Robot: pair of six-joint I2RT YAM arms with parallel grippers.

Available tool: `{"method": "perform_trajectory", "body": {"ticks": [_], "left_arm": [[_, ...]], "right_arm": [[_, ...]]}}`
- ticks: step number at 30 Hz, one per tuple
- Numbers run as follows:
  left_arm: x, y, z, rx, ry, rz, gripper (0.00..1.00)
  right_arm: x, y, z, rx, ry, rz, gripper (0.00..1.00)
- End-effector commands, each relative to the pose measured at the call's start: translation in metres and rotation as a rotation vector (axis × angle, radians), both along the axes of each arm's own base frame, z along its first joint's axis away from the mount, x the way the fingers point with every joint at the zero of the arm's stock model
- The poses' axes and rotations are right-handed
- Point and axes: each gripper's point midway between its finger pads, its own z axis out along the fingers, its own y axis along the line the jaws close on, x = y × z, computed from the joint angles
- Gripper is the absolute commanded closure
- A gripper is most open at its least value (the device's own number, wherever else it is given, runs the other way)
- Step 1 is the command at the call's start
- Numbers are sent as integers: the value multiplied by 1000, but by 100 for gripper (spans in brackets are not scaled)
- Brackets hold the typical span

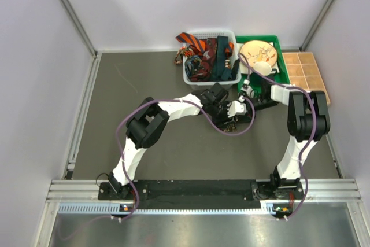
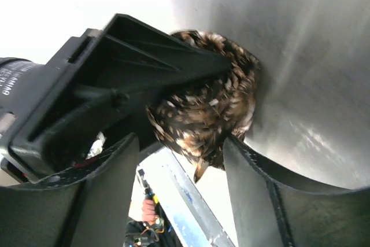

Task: Roll the ties
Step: Roll the tie at the center of the board, then pick up the tie at the center of the board.

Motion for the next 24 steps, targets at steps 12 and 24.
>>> {"method": "perform_trajectory", "body": {"ticks": [12, 24], "left_arm": [[-50, 76, -79, 348, 222, 35, 92], [-32, 59, -26, 177, 189, 91, 1]], "right_arm": [[-6, -3, -39, -152, 132, -2, 87], [-11, -12, -23, -205, 37, 16, 100]]}}
